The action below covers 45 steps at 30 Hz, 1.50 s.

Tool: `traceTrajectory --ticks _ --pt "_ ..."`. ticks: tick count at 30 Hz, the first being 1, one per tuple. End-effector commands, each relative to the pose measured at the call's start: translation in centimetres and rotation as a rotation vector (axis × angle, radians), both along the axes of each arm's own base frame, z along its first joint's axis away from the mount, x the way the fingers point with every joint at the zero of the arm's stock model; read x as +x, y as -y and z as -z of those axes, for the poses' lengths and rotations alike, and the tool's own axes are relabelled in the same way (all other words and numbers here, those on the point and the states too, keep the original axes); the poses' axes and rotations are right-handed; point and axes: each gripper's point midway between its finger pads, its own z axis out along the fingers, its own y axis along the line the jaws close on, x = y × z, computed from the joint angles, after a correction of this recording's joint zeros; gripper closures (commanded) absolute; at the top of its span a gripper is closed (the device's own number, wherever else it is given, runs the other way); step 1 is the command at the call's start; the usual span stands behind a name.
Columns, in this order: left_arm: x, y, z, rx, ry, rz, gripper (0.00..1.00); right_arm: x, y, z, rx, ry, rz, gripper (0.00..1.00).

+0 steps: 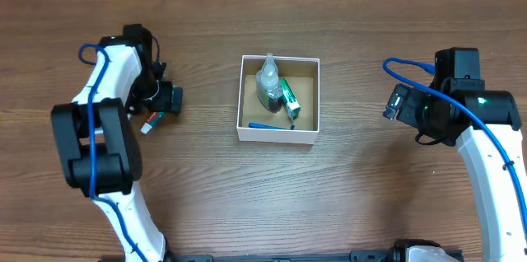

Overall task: Pack container
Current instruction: 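Grasp the teal toothpaste tube with the left gripper, then place the toothpaste tube into the box and release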

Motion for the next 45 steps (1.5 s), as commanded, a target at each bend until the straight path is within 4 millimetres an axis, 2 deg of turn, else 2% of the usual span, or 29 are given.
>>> traceTrajectory --ticks 1,2,4,5,7,9,13,15,17,20,22,23,24,25,26,27,28,30,32,33,34,36,37,38,40,42,43,44,45 --pt "0.4 1.9 1.6 -0.031 -0.011 0.065 0.02 0.1 -0.1 -0.3 0.003 0.018 -0.005 0.00" --pt "0.5 2.2 1.9 -0.031 -0.008 0.074 0.02 0.1 -0.1 -0.3 0.003 0.017 -0.005 0.00" --pt "0.6 2.7 2.0 -0.030 -0.008 0.087 0.09 0.1 -0.1 -0.3 0.003 0.017 -0.005 0.00" --pt "0.6 2.9 2.0 -0.029 -0.009 0.092 0.19 0.1 -0.1 -0.3 0.003 0.017 -0.005 0.00" --pt "0.4 3.0 2.0 -0.029 -0.019 0.094 0.50 0.1 -0.1 -0.3 0.002 0.017 -0.008 0.00" --pt "-0.1 2.8 1.9 -0.018 -0.038 0.096 0.72 0.1 -0.1 -0.3 0.002 0.017 -0.008 0.00" --pt "-0.3 2.8 1.9 -0.017 -0.045 0.094 0.95 0.0 -0.1 -0.3 0.002 0.013 -0.008 0.00" --pt "-0.3 2.7 1.6 -0.005 -0.046 0.058 0.96 0.0 -0.1 -0.3 0.002 0.013 -0.008 0.00" --pt "0.3 2.8 -0.3 -0.001 -0.019 0.024 0.96 0.0 -0.1 -0.3 0.002 0.013 -0.008 0.00" --pt "2.4 4.3 -7.0 -0.014 0.135 0.041 0.96 0.0 -0.1 -0.3 0.002 0.013 -0.008 0.00" --pt "3.3 8.2 -14.5 -0.062 0.349 0.128 0.96 0.0 -0.1 -0.3 0.002 0.014 -0.008 0.00" --pt "3.3 10.1 -16.6 -0.086 0.417 0.181 0.96 0.1 -0.1 -0.3 0.002 0.017 -0.008 0.00" --pt "2.8 13.7 -19.7 -0.125 0.516 0.300 0.96 0.1 -0.1 -0.4 0.002 0.020 -0.008 0.00" --pt "1.8 17.6 -21.9 -0.147 0.589 0.439 0.96 0.2 -0.1 -0.4 0.002 0.022 -0.008 0.00" --pt "0.9 20.9 -22.9 -0.158 0.630 0.548 0.96 0.2 -0.1 -0.4 0.002 0.023 -0.008 0.00" --pt "-0.4 24.7 -23.2 -0.179 0.652 0.663 0.96 0.2 -0.1 -0.4 0.002 0.023 -0.008 0.00" --pt "-1.4 27.4 -22.8 -0.198 0.653 0.746 0.96 0.2 -0.1 -0.4 0.002 0.024 -0.008 0.00" --pt "-3.0 31.5 -21.2 -0.218 0.628 0.873 0.96 0.2 -0.1 -0.4 0.002 0.023 -0.008 0.00" --pt "-3.6 34.0 -17.8 -0.218 0.558 0.927 0.96 0.2 -0.1 -0.4 0.002 0.021 -0.008 0.00" --pt "-3.5 34.3 -16.1 -0.209 0.517 0.933 0.96 0.1 -0.1 -0.4 0.002 0.020 -0.008 0.00" --pt "-3.3 34.5 -13.3 -0.194 0.452 0.931 0.96 0.1 -0.1 -0.4 0.002 0.020 -0.008 0.00" --pt "-2.9 34.2 -10.2 -0.173 0.379 0.923 0.96 0.1 -0.1 -0.4 0.002 0.020 -0.008 0.00" --pt "-2.8 34.0 -9.8 -0.162 0.371 0.922 0.88 0.1 -0.1 -0.4 0.002 0.020 -0.008 0.00" --pt "-2.3 33.6 -10.1 -0.126 0.390 0.900 0.70 0.1 -0.1 -0.4 0.002 0.020 -0.008 0.00" --pt "-1.0 32.4 -12.2 -0.037 0.460 0.873 0.57 0.1 -0.1 -0.4 0.002 0.020 -0.008 0.00" --pt "-0.7 31.0 -17.6 0.004 0.546 0.823 0.47 0.1 -0.1 -0.3 0.002 0.017 -0.008 0.00" --pt "-0.8 29.5 -20.4 0.024 0.580 0.768 0.41 0.1 -0.1 -0.3 0.002 0.017 -0.009 0.00" --pt "-0.9 27.7 -22.9 0.052 0.619 0.690 0.41 0.1 -0.1 -0.3 0.001 0.016 -0.011 0.00" --pt "-0.8 24.0 -26.1 0.103 0.676 0.544 0.41 0.1 -0.1 -0.3 0.001 0.016 -0.011 0.00"
